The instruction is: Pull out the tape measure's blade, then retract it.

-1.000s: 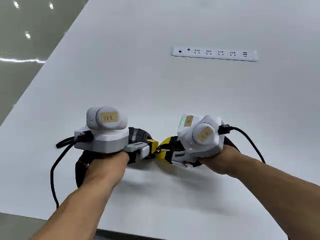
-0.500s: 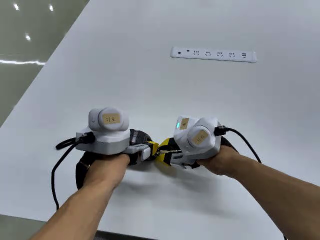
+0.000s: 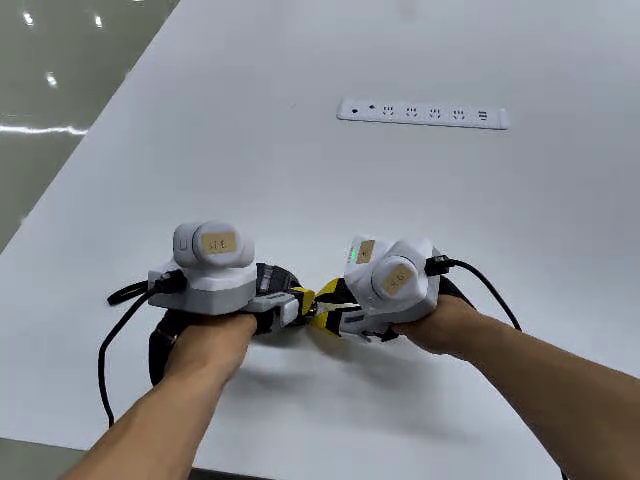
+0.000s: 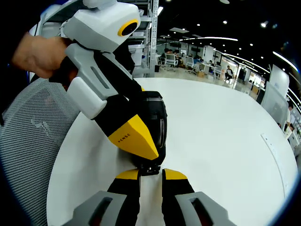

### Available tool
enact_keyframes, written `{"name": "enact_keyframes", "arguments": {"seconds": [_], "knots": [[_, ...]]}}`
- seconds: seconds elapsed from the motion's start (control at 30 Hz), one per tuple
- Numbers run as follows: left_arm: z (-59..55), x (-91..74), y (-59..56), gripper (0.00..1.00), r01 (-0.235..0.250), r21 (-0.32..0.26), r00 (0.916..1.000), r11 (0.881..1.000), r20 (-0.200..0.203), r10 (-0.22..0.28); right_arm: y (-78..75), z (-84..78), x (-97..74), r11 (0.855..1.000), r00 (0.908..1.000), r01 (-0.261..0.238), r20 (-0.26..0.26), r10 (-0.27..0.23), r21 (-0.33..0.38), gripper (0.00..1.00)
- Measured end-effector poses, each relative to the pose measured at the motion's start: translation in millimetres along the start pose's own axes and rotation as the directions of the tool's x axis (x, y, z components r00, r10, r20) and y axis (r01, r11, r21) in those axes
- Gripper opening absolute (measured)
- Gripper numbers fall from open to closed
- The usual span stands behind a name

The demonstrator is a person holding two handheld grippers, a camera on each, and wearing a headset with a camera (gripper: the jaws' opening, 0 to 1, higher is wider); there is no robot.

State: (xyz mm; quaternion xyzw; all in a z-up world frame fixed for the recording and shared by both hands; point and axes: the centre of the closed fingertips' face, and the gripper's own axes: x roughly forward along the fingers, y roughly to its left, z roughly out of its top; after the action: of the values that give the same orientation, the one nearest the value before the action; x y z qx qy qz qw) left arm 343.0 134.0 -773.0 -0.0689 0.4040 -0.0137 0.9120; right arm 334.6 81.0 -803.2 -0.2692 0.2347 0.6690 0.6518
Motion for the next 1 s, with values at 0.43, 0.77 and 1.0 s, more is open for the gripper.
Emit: {"name": "enact_keyframes", "arguments": {"seconds": [0.43, 0.77, 1.0], "knots": [[-2.3, -5.3, 1.6, 0.60, 0.011, 0.012, 0.9999, 1.000, -0.008, -0.010, 0.0, -3.6, -13.1, 1.000, 0.9999, 0.016, -0.007, -0.016, 0.007, 0.20], [-1.6, -11.5, 3.6, 0.64, 0.013, 0.048, 0.9999, 0.999, -0.004, -0.012, 2.4, -13.1, -25.0, 1.000, 0.9996, 0.020, -0.021, -0.020, 0.020, 0.25], [-4.8, -15.6, -0.4, 0.66, 0.038, 0.074, 0.9992, 0.996, -0.017, -0.037, 4.6, -19.5, -35.6, 0.999, 0.9991, 0.034, -0.027, -0.033, 0.037, 0.28]]}}
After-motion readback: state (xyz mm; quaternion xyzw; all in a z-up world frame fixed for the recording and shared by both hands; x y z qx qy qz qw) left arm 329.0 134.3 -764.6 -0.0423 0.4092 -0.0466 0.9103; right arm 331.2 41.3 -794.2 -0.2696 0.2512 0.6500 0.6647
